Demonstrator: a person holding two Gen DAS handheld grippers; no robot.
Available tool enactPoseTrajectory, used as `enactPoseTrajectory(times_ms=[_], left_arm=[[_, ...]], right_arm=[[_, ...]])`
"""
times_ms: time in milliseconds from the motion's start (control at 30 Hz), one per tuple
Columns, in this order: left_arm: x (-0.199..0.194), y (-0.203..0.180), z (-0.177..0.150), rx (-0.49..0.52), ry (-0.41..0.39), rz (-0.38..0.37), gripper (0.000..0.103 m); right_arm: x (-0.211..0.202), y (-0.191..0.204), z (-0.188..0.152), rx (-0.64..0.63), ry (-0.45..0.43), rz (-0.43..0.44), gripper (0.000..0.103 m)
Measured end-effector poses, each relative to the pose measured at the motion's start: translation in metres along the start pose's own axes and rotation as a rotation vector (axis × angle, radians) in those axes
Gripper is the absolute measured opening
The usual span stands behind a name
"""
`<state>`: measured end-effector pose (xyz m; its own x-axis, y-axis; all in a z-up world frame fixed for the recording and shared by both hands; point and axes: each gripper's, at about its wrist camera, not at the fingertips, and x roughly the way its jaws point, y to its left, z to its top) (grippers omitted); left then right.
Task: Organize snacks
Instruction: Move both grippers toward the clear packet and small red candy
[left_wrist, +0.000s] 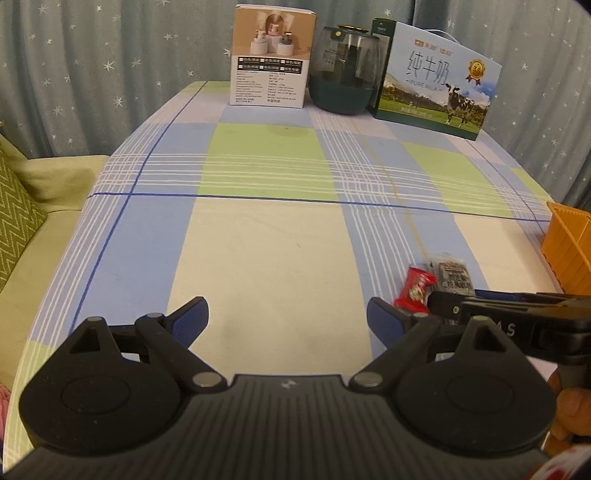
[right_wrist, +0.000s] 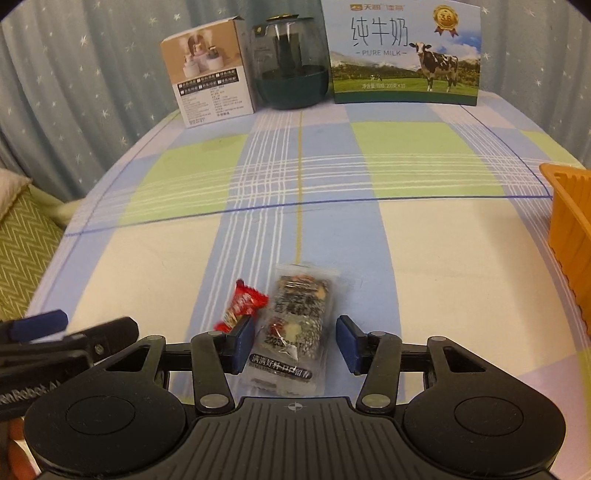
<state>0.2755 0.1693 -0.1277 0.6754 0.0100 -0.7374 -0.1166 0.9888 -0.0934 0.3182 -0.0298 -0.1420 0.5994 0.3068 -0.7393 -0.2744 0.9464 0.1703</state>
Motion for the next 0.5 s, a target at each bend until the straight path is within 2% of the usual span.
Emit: enactPoseTrajectory(times_ms=[133, 367, 500], left_arm=[[0.002, -0.009, -0.001, 0.031, 0.002, -0.034, 0.092], [0.008, -0.041, 0.000, 0.126, -0.023, -0.124, 0.090], [0.016, -0.061, 0.002, 0.191, -0.044, -0.146, 0.078]], right_arm=[[-0.006, -0.011, -0.004, -0.028, -0.006, 0.010, 0.038], [-0.033, -0.050, -0.017, -0.012, -0.032, -0.048, 0.037], [-0.043, -0.070, -0.030, -0.004, -0.042, -0.070, 0.037]])
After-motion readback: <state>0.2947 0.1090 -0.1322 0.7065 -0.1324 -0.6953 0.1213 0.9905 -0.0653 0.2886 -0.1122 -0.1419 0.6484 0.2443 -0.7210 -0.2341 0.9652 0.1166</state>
